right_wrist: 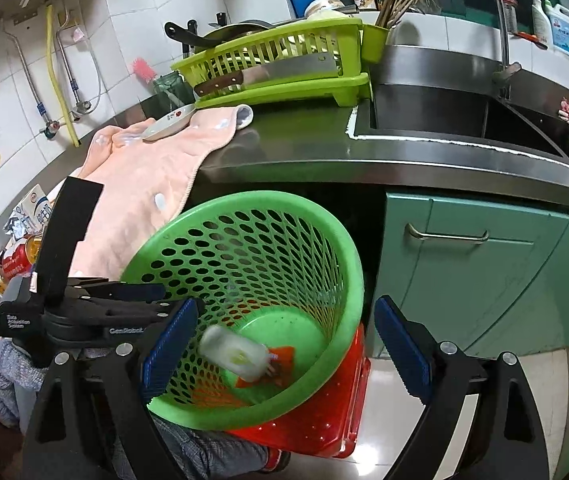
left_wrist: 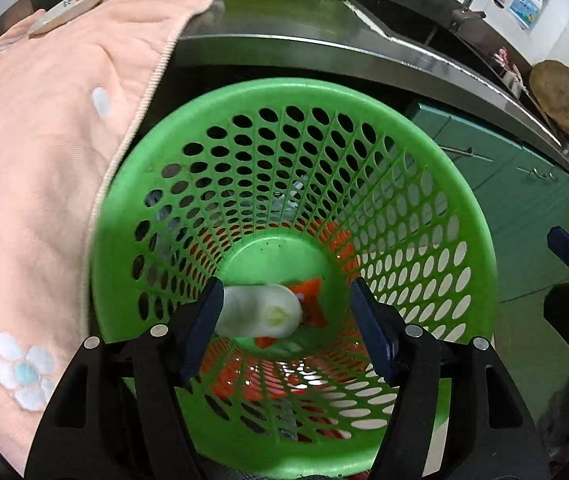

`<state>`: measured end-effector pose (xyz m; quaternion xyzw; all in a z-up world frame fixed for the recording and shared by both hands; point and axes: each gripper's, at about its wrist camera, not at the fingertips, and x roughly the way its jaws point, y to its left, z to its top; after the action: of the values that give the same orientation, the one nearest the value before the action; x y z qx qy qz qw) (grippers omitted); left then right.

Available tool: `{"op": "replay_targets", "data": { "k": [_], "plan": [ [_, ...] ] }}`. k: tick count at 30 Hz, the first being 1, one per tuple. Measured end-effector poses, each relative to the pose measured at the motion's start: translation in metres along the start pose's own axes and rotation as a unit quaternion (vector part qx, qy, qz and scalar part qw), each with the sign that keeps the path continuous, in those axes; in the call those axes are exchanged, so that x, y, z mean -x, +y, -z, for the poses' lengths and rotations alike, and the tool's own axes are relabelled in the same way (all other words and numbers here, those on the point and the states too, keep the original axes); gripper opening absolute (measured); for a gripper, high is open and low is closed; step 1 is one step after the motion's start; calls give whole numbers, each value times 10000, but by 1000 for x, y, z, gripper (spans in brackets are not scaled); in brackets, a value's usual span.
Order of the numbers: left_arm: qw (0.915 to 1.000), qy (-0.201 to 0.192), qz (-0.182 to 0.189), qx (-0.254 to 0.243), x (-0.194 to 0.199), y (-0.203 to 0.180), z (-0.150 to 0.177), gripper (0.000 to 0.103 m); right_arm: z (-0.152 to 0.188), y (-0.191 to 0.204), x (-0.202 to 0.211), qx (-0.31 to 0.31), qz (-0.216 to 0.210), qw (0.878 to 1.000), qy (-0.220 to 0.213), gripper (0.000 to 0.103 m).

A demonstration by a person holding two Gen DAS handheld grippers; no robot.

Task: Collect trash
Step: 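Drop the paper cup and wrapper into the green wastebasket with both grippers, then grasp the yellow wrapper with the right gripper and lift it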

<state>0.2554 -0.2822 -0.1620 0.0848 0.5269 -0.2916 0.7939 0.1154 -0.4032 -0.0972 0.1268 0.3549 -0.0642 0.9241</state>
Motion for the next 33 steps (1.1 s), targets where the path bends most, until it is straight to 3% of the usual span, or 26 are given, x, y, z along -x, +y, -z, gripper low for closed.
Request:
{"op": "replay_targets", "data": {
  "k": [15,26,33],
  "plan": [
    [9939,-943,-391,412,119,45,38,65,-10,67,12,515,-609,9968,-49,87],
    [9785,-1475,-1044,996,205,114,103,65,-18,149,8,1069,-1271,9861,24,87],
    [9654,-1689,-1525,1273,244,154,139,71,-19,194,3,1294,-1617,9782,112,87]
  ]
}}
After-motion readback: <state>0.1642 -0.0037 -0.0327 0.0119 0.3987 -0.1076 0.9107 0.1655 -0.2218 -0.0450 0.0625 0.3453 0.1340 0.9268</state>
